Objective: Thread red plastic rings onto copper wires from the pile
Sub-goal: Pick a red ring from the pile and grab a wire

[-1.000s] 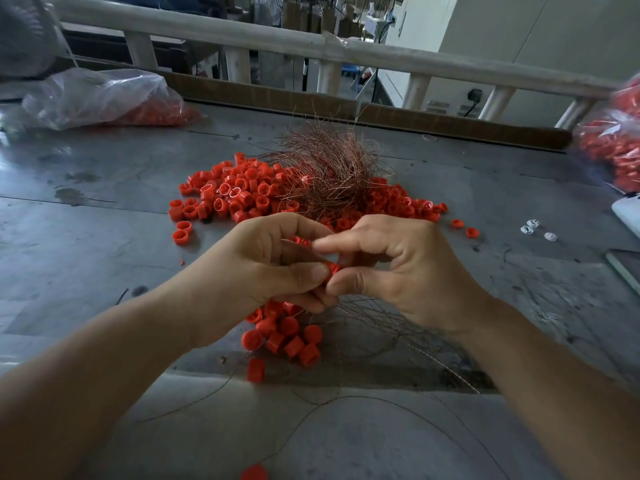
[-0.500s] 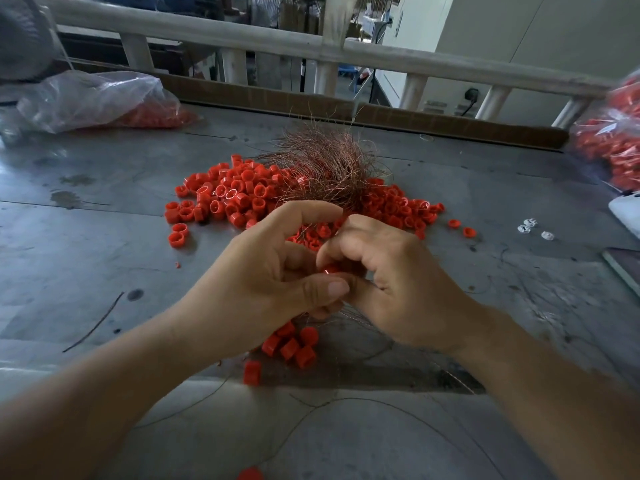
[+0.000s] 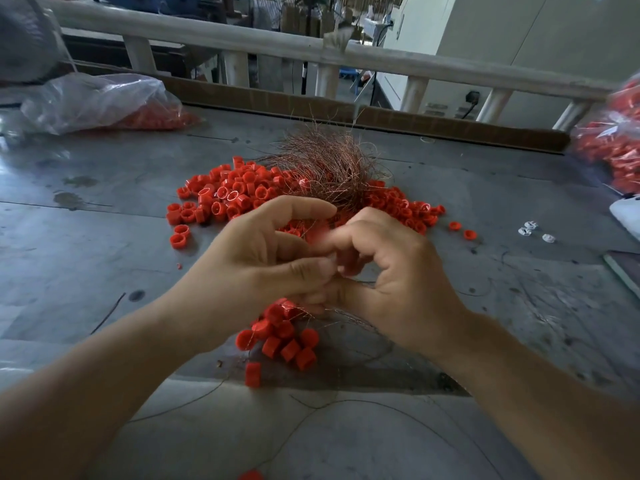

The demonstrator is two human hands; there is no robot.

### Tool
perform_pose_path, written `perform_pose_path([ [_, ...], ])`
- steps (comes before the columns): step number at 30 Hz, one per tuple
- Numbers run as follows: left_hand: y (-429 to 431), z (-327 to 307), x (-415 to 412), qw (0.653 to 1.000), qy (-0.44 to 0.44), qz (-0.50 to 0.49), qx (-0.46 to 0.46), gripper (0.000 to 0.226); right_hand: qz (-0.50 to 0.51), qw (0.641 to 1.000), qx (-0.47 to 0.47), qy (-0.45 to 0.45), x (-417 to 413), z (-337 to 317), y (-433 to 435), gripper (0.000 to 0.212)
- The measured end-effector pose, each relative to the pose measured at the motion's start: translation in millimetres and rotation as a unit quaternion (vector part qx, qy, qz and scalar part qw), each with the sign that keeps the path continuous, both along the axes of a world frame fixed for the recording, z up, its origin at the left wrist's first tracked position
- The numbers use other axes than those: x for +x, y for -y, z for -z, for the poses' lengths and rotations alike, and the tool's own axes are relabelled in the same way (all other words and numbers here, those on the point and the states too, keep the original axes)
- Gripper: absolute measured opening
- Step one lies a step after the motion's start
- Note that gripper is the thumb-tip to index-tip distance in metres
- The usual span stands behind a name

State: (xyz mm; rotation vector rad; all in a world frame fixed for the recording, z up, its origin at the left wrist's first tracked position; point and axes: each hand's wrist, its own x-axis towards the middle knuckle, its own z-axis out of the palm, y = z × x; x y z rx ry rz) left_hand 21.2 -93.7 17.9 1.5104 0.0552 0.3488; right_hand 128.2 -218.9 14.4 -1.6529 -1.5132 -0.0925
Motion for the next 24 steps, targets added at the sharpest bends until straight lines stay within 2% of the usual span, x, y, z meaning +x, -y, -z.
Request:
perform_pose_path([
  [3,-5,-3,-1,0.999,0.029,-0.029,-0.029,0.045,0.015,0.999,-0.015,-0.026,3,-3,0,0.038],
  [7,-11,-5,-1,0.995,0.061,-0.05,-0.06,0.039,0.035,0.999,0.005,-0.001,5,-3,0,0.019],
  [11,-12,-5,0,0.993,0.069,-0.061,-0.074,0.036,0.079,0.997,0.001,0.009,8,-5,2,0.012],
  [20,-14,-7,-2,0.994,0.026,-0.105,-0.024,0.033,0.111,0.993,-0.004,0.039,8,-12,7,0.01],
  [24,-15,-5,0,0.985,-0.008,-0.172,0.023,0.024,0.104,0.991,-0.065,0.048,5,-11,8,0.009],
])
